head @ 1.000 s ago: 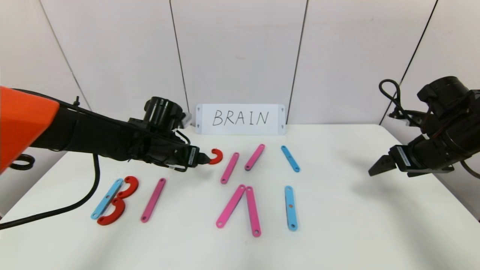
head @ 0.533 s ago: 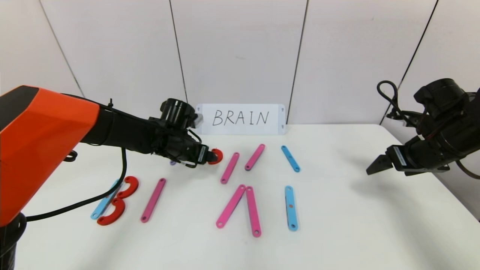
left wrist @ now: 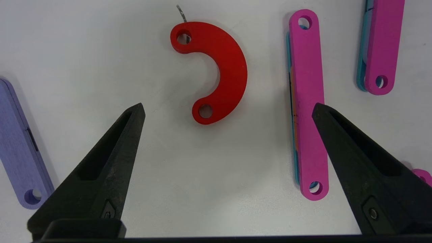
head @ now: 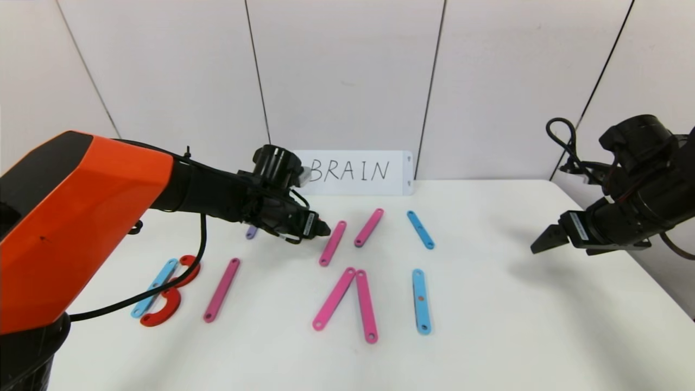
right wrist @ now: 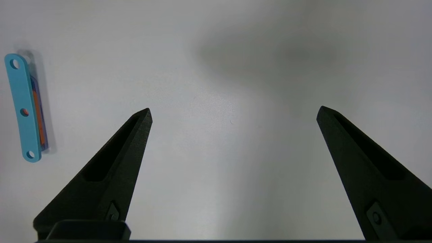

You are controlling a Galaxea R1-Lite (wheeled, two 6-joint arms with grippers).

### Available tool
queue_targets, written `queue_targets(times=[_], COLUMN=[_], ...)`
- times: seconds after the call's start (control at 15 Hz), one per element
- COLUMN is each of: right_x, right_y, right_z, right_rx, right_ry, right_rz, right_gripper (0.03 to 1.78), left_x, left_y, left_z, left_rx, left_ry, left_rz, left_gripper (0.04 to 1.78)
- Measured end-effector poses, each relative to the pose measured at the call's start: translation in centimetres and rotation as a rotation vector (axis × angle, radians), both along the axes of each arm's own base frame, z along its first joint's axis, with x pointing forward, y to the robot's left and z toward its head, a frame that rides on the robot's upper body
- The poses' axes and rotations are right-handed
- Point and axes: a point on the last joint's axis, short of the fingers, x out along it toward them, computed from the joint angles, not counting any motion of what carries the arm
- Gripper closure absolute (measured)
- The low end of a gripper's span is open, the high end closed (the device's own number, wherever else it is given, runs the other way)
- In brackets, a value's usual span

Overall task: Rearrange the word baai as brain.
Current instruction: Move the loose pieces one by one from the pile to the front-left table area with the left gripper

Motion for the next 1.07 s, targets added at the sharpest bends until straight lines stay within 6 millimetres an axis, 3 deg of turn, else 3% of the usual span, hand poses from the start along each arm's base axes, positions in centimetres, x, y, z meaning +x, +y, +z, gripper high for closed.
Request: queue_targets(times=[1.07], right_x=[-0.1], right_y=[-0.2], right_z=[0.0], right_rx=[0.003], right_ry=[0.000], right_rz=[-0.007], right_gripper=[0.10], left_x=[2.0], left_y=[0.0], left_z=[-1.6], left_rx=[0.007], left_ry=[0.004], left_rz=[0.022], left_gripper=[0.09])
